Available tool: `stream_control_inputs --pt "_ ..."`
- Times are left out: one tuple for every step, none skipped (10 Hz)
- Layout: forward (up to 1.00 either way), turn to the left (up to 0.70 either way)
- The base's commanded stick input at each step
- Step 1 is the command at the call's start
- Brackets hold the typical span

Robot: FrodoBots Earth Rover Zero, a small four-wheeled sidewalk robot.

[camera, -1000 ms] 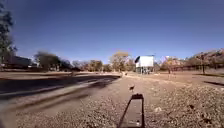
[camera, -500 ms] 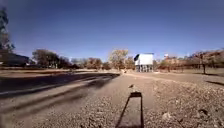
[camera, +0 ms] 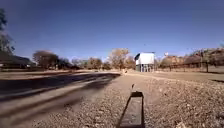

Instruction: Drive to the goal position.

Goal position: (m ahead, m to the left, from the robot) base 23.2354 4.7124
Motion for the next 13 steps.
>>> stream_control_inputs --pt "0.70 0.00" --pt "0.70 0.00" --pt "0.70 -0.09" --pt "0.70 -0.18" --pt "0.70 -0.24" --pt "0.70 -0.26" --pt "0.70 0.00" --pt "0.70 0.00" --pt "0.70 0.00" --pt "0.70 0.00" --pt "0.70 0.00" --pt "0.70 0.00" --pt "0.70 0.00"
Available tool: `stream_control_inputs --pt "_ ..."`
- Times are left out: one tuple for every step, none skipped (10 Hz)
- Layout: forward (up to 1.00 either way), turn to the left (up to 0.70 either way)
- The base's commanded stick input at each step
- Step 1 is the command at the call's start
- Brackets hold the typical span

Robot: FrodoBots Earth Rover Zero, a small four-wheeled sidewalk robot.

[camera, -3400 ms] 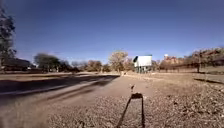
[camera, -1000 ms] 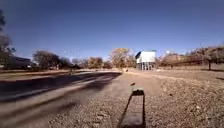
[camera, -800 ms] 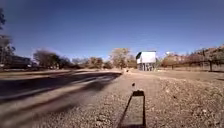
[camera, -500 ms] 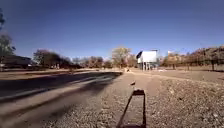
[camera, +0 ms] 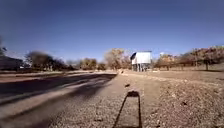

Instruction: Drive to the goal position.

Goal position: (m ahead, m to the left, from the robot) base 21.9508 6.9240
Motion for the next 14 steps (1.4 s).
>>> stream_control_inputs --pt "0.70 0.00" --pt "0.70 0.00" --pt "0.70 0.00" --pt "0.70 0.00" --pt "0.70 0.06" --pt "0.70 0.11" --pt "0.70 0.13" --pt "0.70 0.11" --pt "0.70 0.00" --pt "0.70 0.00" --pt "0.70 0.00" --pt "0.70 0.00" --pt "0.70 0.00" --pt "0.70 0.00"
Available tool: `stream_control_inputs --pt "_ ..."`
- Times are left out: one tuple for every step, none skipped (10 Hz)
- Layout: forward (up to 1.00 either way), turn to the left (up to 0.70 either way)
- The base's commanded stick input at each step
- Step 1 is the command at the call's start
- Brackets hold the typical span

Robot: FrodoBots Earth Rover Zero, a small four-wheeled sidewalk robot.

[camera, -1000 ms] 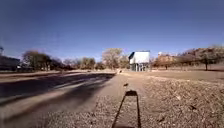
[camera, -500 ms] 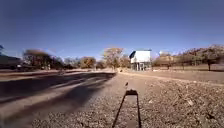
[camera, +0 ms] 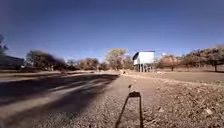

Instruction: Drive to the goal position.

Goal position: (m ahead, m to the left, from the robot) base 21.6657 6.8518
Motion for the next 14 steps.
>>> stream_control_inputs --pt "0.70 0.00" --pt "0.70 0.00" --pt "0.70 0.00" --pt "0.70 0.00" --pt "0.70 0.00" --pt "0.70 0.00" --pt "0.70 0.00" --pt "0.70 0.00" --pt "0.70 0.00" --pt "0.70 0.00" --pt "0.70 0.00" --pt "0.70 0.00" --pt "0.70 0.00" --pt "0.70 0.00"
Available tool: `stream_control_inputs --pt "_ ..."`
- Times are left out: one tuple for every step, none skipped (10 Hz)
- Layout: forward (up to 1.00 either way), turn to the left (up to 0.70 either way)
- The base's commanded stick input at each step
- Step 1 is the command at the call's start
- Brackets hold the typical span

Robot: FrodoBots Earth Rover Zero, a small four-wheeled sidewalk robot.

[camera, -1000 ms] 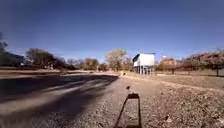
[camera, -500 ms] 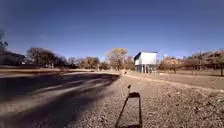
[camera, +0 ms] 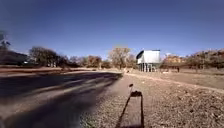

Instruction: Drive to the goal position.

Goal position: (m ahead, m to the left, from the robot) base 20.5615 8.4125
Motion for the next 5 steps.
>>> stream_control_inputs --pt "0.70 0.00" --pt "0.70 0.00" --pt "0.70 0.00" --pt "0.70 0.00" --pt "0.70 0.00"
